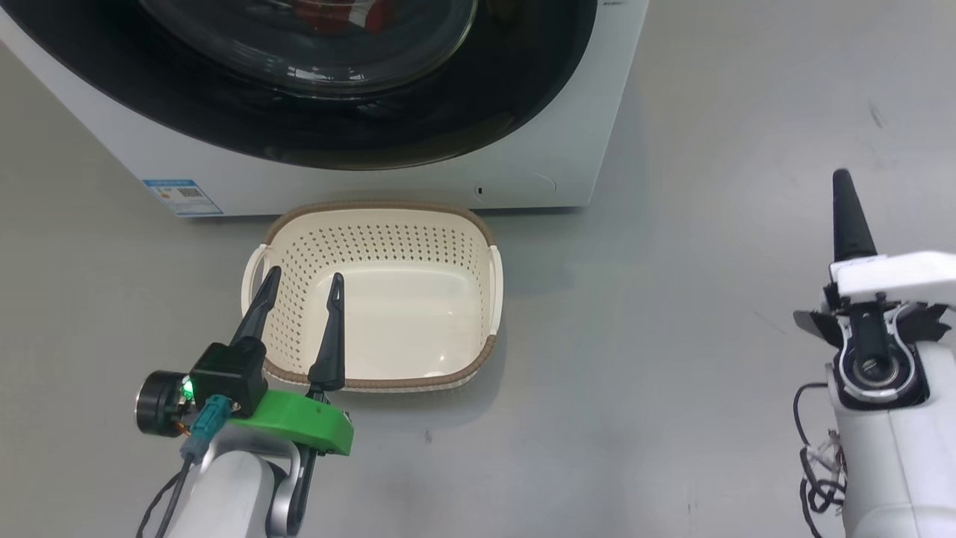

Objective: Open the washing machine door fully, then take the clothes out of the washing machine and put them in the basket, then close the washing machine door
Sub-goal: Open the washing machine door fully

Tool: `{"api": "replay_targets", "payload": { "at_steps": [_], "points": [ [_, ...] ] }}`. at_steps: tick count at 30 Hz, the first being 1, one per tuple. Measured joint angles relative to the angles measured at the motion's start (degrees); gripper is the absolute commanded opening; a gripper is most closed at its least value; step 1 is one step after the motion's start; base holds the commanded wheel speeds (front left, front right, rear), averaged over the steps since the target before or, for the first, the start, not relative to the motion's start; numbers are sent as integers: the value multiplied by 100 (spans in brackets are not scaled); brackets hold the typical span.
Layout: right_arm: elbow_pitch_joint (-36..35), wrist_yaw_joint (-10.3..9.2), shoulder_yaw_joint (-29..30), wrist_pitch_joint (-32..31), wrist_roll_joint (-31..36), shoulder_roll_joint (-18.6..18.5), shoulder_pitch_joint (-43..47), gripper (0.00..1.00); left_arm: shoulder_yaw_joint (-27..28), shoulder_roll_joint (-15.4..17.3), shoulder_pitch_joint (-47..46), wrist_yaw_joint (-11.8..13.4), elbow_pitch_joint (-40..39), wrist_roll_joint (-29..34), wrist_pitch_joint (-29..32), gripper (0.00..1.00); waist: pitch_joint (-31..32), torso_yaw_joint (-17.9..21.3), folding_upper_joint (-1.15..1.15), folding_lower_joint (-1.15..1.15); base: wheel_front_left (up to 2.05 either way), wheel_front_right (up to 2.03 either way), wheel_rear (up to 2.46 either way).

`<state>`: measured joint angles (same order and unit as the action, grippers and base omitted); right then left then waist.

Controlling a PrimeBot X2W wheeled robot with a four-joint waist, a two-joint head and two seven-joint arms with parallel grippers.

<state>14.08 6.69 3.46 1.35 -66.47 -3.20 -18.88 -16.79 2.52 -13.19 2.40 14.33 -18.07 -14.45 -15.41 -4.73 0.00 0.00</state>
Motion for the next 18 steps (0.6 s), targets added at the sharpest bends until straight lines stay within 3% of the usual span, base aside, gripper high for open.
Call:
{"api": "replay_targets", "payload": {
  "at_steps": [7,18],
  "points": [
    [-47,25,370,-686,-1114,-7,-827,0,-74,-16,-220,0,-52,0,0,100,-369,-155,0,0,0,0,0],
    [120,-43,587,-1685,-2013,-334,-2087,0,-357,-37,-637,12,-235,-199,0,100,-909,-527,0,0,0,0,0]
  ]
}}
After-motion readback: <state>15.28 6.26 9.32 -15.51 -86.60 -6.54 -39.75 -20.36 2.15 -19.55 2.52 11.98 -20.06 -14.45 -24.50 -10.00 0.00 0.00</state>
